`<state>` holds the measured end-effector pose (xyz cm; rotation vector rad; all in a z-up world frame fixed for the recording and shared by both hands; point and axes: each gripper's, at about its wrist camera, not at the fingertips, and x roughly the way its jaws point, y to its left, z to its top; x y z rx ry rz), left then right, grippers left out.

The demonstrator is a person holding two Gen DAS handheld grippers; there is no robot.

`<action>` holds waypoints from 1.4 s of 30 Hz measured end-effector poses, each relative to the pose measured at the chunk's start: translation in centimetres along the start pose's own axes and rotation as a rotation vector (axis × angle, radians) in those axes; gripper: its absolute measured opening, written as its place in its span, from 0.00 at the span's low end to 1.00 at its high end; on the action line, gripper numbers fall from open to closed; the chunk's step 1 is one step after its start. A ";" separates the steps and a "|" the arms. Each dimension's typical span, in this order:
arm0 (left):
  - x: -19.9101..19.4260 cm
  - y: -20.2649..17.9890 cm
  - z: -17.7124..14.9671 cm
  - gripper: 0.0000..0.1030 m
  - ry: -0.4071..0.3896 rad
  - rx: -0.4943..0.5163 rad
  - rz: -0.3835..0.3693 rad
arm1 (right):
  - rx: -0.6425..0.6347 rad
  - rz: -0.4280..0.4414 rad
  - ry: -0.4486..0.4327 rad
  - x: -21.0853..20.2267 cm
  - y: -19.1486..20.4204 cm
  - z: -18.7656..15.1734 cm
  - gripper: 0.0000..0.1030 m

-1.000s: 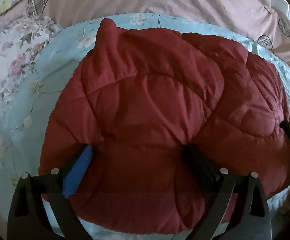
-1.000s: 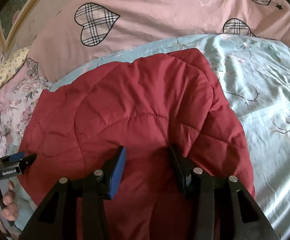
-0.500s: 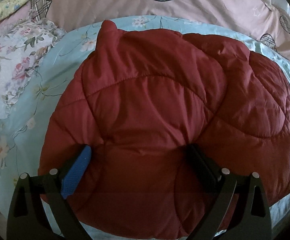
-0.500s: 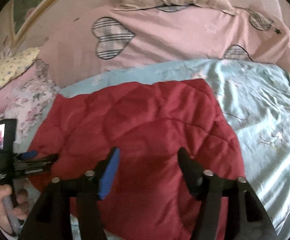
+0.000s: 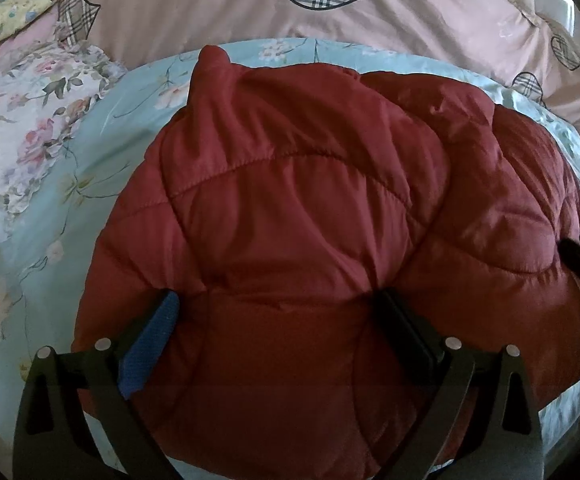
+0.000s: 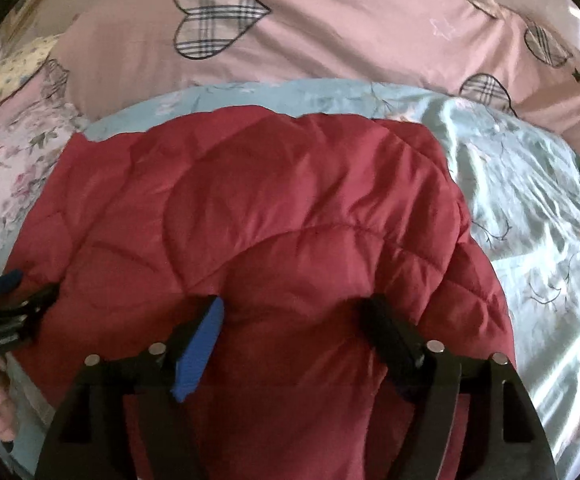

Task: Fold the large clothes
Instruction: 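Press and smooth the folded coat flat with both grippers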

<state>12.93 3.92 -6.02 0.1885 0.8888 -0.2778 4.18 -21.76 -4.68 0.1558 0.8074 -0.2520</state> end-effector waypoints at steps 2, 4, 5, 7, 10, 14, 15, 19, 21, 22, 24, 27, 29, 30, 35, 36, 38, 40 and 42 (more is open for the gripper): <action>0.1 0.1 0.0 0.98 -0.003 -0.006 -0.007 | -0.009 -0.012 0.006 0.2 0.1 0.2 0.72; 0.1 0.1 0.0 0.98 -0.006 -0.003 -0.010 | -0.014 -0.020 0.014 0.2 0.2 0.4 0.72; 0.1 0.0 0.0 0.98 -0.005 -0.001 -0.011 | -0.007 -0.017 0.019 0.3 0.1 0.5 0.73; 0.2 0.0 0.1 0.98 0.003 0.013 -0.013 | 0.009 -0.010 0.030 0.4 -0.1 0.7 0.73; 0.2 0.2 0.4 0.98 0.021 0.041 -0.035 | 0.016 -0.015 0.038 0.4 0.0 0.8 0.73; 0.3 0.4 0.4 0.99 0.022 0.042 -0.052 | 0.020 -0.017 0.041 0.6 0.1 0.9 0.73; 0.3 0.4 0.4 0.99 0.020 0.040 -0.049 | 0.015 -0.014 0.040 0.6 -0.1 0.9 0.73; 0.4 0.1 0.3 1.00 0.018 0.027 -0.026 | 0.009 0.005 0.031 0.7 -0.5 0.8 0.73; 0.4 0.1 0.3 1.00 0.022 0.024 -0.018 | 0.003 0.015 0.028 0.6 -0.5 0.7 0.73; 0.4 0.1 0.4 1.00 0.025 0.022 -0.015 | 0.000 0.024 0.025 0.6 -0.7 0.7 0.73; 0.5 0.1 0.4 1.00 0.032 0.017 -0.007 | -0.008 0.033 0.020 0.5 -0.7 0.4 0.73; 0.5 0.0 0.4 1.00 0.036 0.000 0.007 | -0.021 0.040 0.019 0.6 -0.6 0.4 0.73; 0.4 0.0 0.2 1.00 0.032 -0.013 0.015 | -0.026 0.054 0.030 0.3 -0.7 0.7 0.73; 0.4 0.0 0.2 1.00 0.034 -0.019 0.021 | -0.028 0.066 0.033 -0.1 -0.8 0.8 0.72; 0.3 -0.1 0.2 1.00 0.047 -0.040 0.040 | -0.032 0.089 0.003 -3.3 -1.9 0.0 0.72; 0.0 -0.1 0.3 1.00 0.049 -0.050 0.050 | -0.026 0.094 0.015 -3.4 -2.3 -0.5 0.72; -1.6 -0.4 0.3 0.99 0.021 -0.056 0.051 | -0.017 0.102 0.038 -2.9 -2.9 -1.3 0.72; -3.3 -0.9 0.5 0.99 -0.016 -0.047 0.023 | -0.015 0.099 0.040 -2.6 -3.2 -1.9 0.72; -4.6 -1.8 0.8 0.99 -0.045 -0.025 -0.023 | -0.007 0.093 0.034 -2.9 -3.2 -1.8 0.72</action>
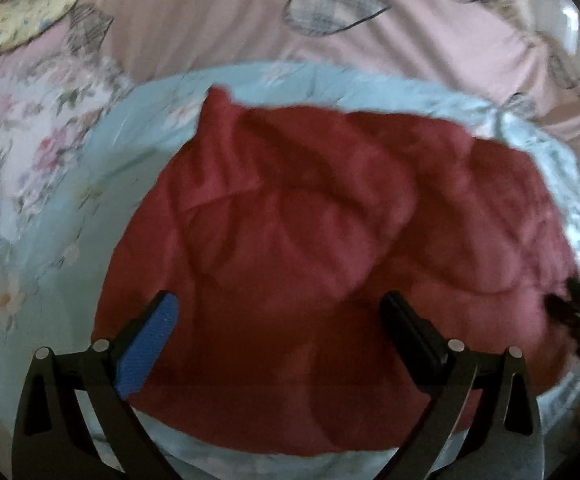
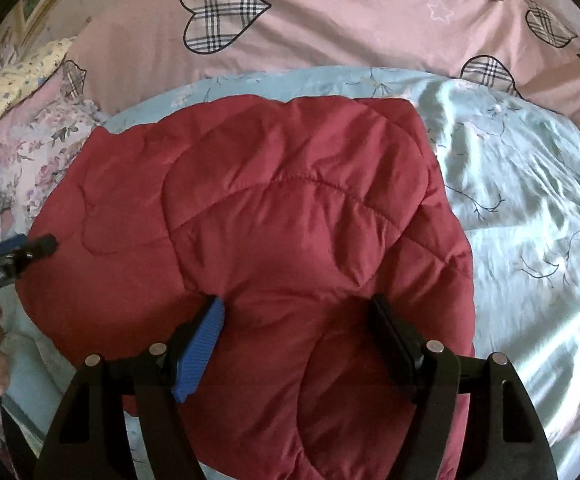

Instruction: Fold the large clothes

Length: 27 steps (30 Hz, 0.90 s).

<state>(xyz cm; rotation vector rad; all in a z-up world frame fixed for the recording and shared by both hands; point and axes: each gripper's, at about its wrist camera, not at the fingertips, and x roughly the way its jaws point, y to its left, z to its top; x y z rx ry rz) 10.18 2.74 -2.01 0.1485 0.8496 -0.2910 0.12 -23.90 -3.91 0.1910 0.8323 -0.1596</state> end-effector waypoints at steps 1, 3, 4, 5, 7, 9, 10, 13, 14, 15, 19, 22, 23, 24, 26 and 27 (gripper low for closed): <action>-0.4 -0.7 0.1 0.99 -0.001 0.027 -0.024 | 0.013 0.001 -0.007 -0.5 0.1 0.1 0.72; -0.8 -2.0 0.1 0.99 -0.003 0.086 -0.034 | 0.035 0.025 -0.024 -1.6 0.4 0.2 0.72; -1.0 -2.7 -0.1 0.99 -0.006 0.124 -0.042 | 0.035 0.037 -0.034 -2.2 0.9 0.1 0.73; -0.9 -3.2 -0.5 0.99 -0.004 0.151 -0.050 | 0.023 0.038 -0.045 -2.8 1.7 -0.1 0.73; 0.3 -3.8 -1.2 0.99 0.030 0.193 -0.060 | -0.024 0.025 -0.050 -3.1 3.3 -0.6 0.73; 2.0 -3.5 -1.8 1.00 0.064 0.198 -0.075 | -0.057 -0.017 -0.006 -2.0 4.4 -1.3 0.73; 2.3 -3.6 -1.7 1.00 0.065 0.198 -0.084 | -0.061 -0.036 0.002 -1.2 4.4 -1.5 0.73; 3.2 -3.6 -1.6 1.00 0.067 0.206 -0.105 | -0.037 -0.074 0.002 0.0 3.5 -1.9 0.75; 3.4 -3.7 -1.5 1.00 0.068 0.208 -0.106 | -0.025 -0.074 -0.001 0.1 3.2 -1.9 0.76; 3.6 -3.8 -1.4 1.00 0.069 0.211 -0.104 | -0.015 -0.077 -0.001 0.4 2.9 -1.8 0.76; 4.0 -4.2 -1.3 1.00 0.059 0.214 -0.096 | -0.018 -0.108 -0.004 0.9 2.8 -1.8 0.78; 4.1 -4.3 -1.4 1.00 0.049 0.205 -0.085 | -0.017 -0.116 -0.006 0.9 3.0 -2.0 0.78; 3.9 -4.2 -1.5 1.00 0.043 0.200 -0.084 | -0.012 -0.110 -0.005 0.9 2.9 -1.9 0.78; 3.7 -4.2 -1.5 1.00 0.037 0.197 -0.083 | -0.006 -0.106 -0.002 0.9 2.9 -1.9 0.78; 3.0 -4.0 -1.6 1.00 0.026 0.180 -0.079 | 0.003 -0.101 0.003 0.8 2.8 -1.7 0.78; 2.7 -3.7 -1.7 1.00 0.024 0.171 -0.079 | 0.007 -0.100 0.005 0.8 2.8 -1.6 0.78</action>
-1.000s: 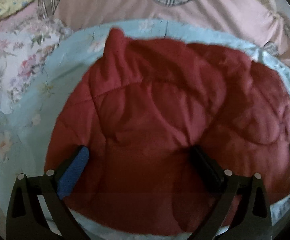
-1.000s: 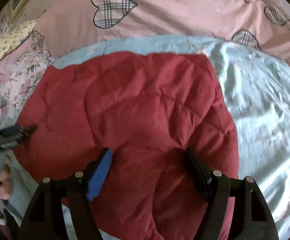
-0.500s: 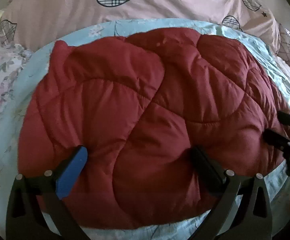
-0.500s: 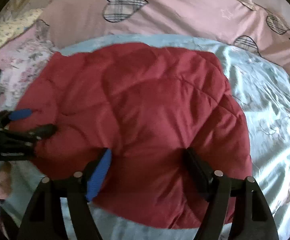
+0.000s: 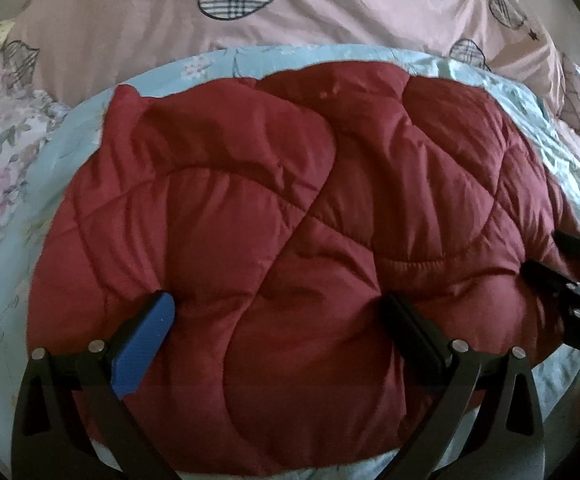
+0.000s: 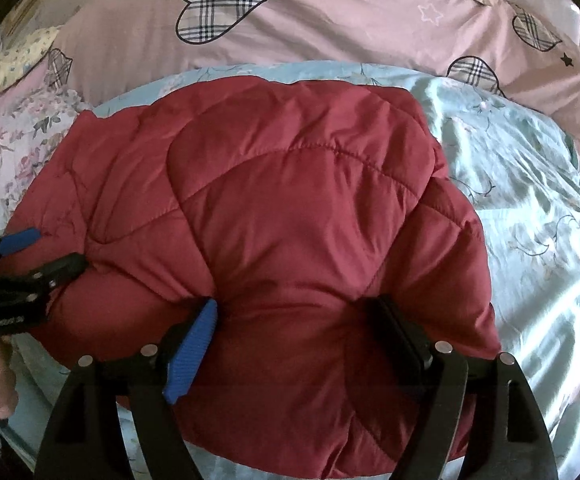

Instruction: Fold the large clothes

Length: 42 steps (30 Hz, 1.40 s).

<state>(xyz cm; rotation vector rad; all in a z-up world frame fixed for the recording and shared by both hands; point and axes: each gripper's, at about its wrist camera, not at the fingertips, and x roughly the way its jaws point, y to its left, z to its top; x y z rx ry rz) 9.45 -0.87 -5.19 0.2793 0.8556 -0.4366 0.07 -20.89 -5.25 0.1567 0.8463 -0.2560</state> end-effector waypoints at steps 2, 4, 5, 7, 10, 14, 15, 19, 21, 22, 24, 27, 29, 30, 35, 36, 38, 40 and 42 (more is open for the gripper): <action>-1.1 0.2 -0.4 1.00 -0.005 -0.017 0.011 | 0.009 0.003 -0.001 -0.2 0.0 0.0 0.78; -2.5 0.6 -1.1 1.00 -0.025 -0.035 0.032 | 0.013 0.005 -0.002 -0.2 0.0 0.0 0.78; -2.9 0.8 -1.3 1.00 -0.032 -0.047 0.039 | 0.017 0.009 -0.003 -0.2 -0.1 0.0 0.78; -3.2 1.9 -1.9 1.00 -0.031 -0.085 0.058 | 0.020 0.014 -0.003 -0.1 -0.3 0.1 0.78; -1.7 3.3 -2.0 1.00 0.010 -0.116 0.058 | 0.021 0.014 -0.002 -0.1 -0.2 0.1 0.79; -0.9 2.9 -1.4 1.00 0.023 -0.090 0.085 | 0.035 0.017 -0.005 -0.5 -0.3 0.1 0.79; -1.1 2.9 -1.4 1.00 0.023 -0.092 0.087 | 0.043 0.026 -0.013 -0.9 -0.3 0.1 0.79; -2.3 3.0 -1.9 1.00 0.025 -0.114 0.066 | 0.069 0.077 -0.034 -3.2 -0.1 -0.5 0.81; -3.1 3.2 -2.5 1.00 0.028 -0.128 0.061 | 0.082 0.110 -0.046 -4.6 0.2 -1.1 0.80; -3.4 3.1 -2.7 1.00 0.031 -0.129 0.062 | 0.086 0.125 -0.050 -5.3 0.5 -1.4 0.81; -4.2 3.0 -3.5 1.00 0.041 -0.132 0.066 | 0.083 0.140 -0.055 -6.4 1.0 -1.9 0.81; -4.9 3.1 -4.7 1.00 0.052 -0.133 0.087 | 0.076 0.151 -0.060 -7.7 1.6 -2.8 0.88; -5.4 3.1 -5.6 1.00 0.060 -0.138 0.102 | 0.072 0.161 -0.054 -8.3 1.8 -3.2 0.89; -5.6 3.2 -6.1 1.00 0.071 -0.141 0.105 | 0.064 0.162 -0.050 -8.6 2.0 -3.5 0.89; -6.9 3.4 -6.8 1.00 0.095 -0.141 0.115 | 0.033 0.150 -0.030 -10.2 3.0 -3.7 0.90; -7.3 3.3 -6.7 1.00 0.096 -0.139 0.121 | 0.030 0.151 -0.030 -10.6 3.1 -3.6 0.90; -8.2 3.2 -6.4 1.00 0.086 -0.132 0.129 | 0.020 0.143 -0.034 -11.4 3.3 -3.3 0.91; -9.2 2.9 -5.7 1.00 0.069 -0.119 0.128 | 0.010 0.125 -0.040 -12.1 3.6 -2.7 0.96; -10.0 2.6 -4.9 1.00 0.059 -0.100 0.139 | 0.002 0.120 -0.049 -12.8 3.8 -2.0 0.97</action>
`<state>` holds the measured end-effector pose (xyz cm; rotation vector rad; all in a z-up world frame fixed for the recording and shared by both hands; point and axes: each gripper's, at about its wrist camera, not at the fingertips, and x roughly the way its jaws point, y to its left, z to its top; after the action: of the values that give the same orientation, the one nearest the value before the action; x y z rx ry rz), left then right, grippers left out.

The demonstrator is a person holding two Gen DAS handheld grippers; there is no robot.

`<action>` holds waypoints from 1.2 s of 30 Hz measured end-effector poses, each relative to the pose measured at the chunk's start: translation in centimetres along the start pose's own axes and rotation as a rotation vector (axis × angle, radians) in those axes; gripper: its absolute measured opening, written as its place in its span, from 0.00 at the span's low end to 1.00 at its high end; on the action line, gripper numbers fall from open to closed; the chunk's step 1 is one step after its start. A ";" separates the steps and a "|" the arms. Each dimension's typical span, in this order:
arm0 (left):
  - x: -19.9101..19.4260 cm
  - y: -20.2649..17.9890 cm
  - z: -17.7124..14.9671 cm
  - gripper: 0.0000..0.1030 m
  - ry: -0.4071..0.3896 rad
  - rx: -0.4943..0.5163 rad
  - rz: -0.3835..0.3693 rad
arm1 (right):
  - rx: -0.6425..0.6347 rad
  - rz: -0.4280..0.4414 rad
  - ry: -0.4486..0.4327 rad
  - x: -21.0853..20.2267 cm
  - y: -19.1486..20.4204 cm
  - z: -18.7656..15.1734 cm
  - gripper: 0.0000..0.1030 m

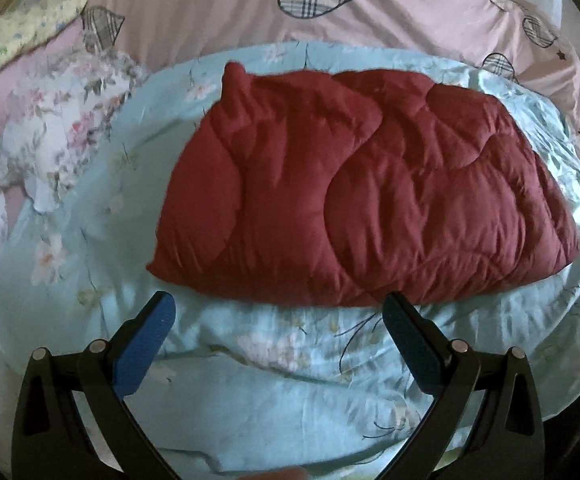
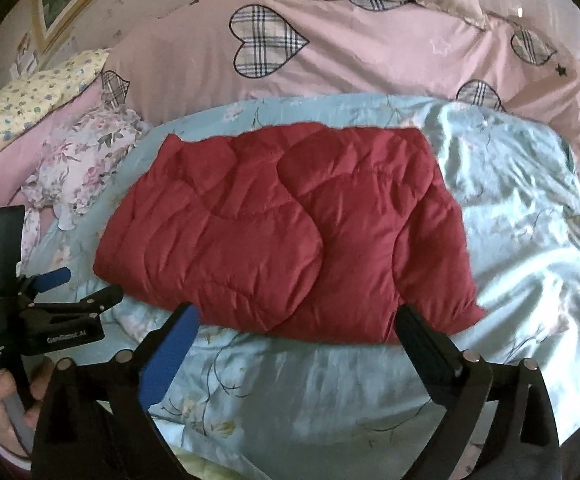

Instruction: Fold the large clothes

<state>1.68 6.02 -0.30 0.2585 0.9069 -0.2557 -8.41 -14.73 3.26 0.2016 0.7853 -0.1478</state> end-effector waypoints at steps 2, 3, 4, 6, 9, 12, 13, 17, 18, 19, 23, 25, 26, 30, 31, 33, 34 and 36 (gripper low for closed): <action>-0.6 -0.2 0.6 1.00 -0.016 0.010 0.005 | -0.008 -0.007 0.000 0.0 0.1 0.6 0.98; -0.8 -0.2 0.9 1.00 -0.027 0.011 0.011 | -0.011 -0.009 0.003 0.2 0.2 1.0 0.99; -0.8 -0.3 1.3 1.00 -0.031 0.014 0.019 | -0.012 -0.009 0.010 0.4 0.1 1.2 0.99; -0.6 -0.4 1.8 1.00 -0.034 0.020 0.024 | -0.013 -0.003 0.028 1.2 0.2 1.6 0.99; 0.0 -0.7 2.5 1.00 -0.029 0.024 0.025 | -0.017 0.001 0.062 2.6 0.3 1.8 0.99; 0.5 -0.9 3.0 1.00 -0.025 0.023 0.025 | -0.015 0.002 0.074 3.6 0.2 1.8 0.99; 0.8 -0.9 3.2 1.00 -0.021 0.024 0.027 | -0.013 0.002 0.077 3.7 0.1 1.9 0.99; 1.4 -1.1 3.4 1.00 -0.012 0.018 0.034 | -0.008 -0.002 0.088 4.4 -0.2 2.1 0.99; 1.7 -1.1 3.4 1.00 -0.008 0.016 0.035 | -0.009 -0.006 0.090 4.6 -0.3 2.2 0.99; 1.9 -1.2 3.4 1.00 -0.004 0.017 0.035 | -0.009 -0.009 0.092 4.7 -0.4 2.3 0.99; 2.2 -1.4 3.8 1.00 -0.003 0.023 0.040 | -0.007 -0.011 0.094 5.2 -0.8 2.8 0.99; 2.3 -1.5 4.0 1.00 -0.006 0.025 0.041 | -0.007 -0.013 0.093 5.4 -1.1 3.1 0.99; 2.3 -1.5 4.1 1.00 -0.006 0.027 0.040 | -0.009 -0.014 0.093 5.5 -1.3 3.2 0.99; 2.6 -1.8 4.6 1.00 -0.009 0.034 0.040 | -0.006 -0.017 0.093 6.0 -1.7 3.7 0.99; 2.7 -1.9 4.8 1.00 -0.010 0.036 0.038 | -0.004 -0.017 0.093 6.2 -1.8 3.9 0.99; 2.9 -2.0 5.0 1.00 -0.010 0.037 0.038 | 0.000 -0.014 0.095 6.4 -1.9 4.1 0.99; 2.9 -2.0 5.0 1.00 -0.010 0.039 0.038 | 0.000 -0.014 0.096 6.6 -2.0 4.2 0.99; 3.0 -2.2 5.3 1.00 -0.010 0.040 0.037 | 0.000 -0.015 0.099 6.8 -2.0 4.3 0.99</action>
<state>6.66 1.95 0.16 0.3109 0.8866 -0.2407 -1.17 -18.07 1.16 0.2039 0.8852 -0.1532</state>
